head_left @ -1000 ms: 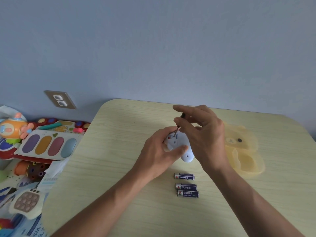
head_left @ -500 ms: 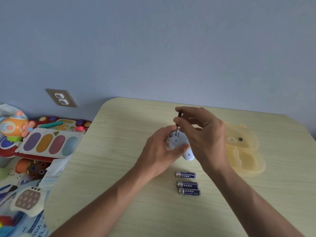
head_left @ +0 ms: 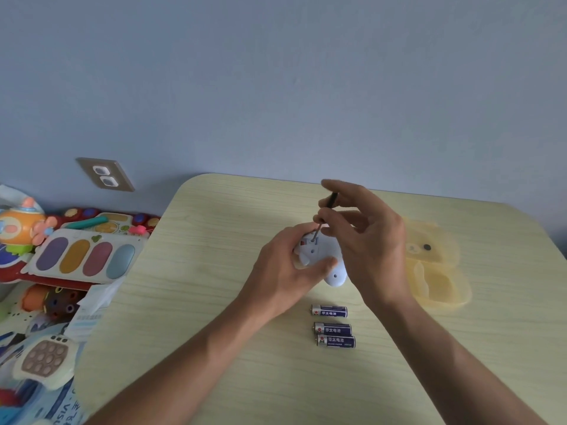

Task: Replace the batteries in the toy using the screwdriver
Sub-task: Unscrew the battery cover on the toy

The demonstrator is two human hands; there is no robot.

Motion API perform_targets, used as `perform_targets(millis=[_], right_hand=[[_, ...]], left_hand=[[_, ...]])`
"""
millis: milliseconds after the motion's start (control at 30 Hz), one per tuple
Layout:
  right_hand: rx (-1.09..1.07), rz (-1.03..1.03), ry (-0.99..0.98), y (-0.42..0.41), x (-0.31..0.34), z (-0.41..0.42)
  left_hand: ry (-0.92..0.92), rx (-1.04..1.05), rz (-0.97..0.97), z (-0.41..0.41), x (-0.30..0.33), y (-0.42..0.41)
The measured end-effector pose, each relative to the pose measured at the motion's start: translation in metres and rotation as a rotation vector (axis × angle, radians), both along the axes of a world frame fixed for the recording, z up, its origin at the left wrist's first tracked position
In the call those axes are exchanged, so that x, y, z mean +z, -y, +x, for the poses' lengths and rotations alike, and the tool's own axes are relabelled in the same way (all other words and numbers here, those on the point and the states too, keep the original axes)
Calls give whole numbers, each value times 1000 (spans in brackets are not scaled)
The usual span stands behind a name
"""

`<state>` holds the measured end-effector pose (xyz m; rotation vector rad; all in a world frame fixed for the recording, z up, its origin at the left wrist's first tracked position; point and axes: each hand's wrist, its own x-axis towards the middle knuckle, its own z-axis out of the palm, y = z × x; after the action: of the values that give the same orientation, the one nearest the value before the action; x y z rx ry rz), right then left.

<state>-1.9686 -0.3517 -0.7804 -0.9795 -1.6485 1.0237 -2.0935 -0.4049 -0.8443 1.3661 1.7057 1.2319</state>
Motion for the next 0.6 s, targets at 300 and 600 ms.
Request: perform_targets(millis=[300, 600], right_hand=[[-27, -151, 217, 9, 15, 61], [15, -49, 721, 50, -22, 101]], left_hand=[[15, -19, -3, 0, 1, 1], [-24, -19, -14, 1, 2, 0]])
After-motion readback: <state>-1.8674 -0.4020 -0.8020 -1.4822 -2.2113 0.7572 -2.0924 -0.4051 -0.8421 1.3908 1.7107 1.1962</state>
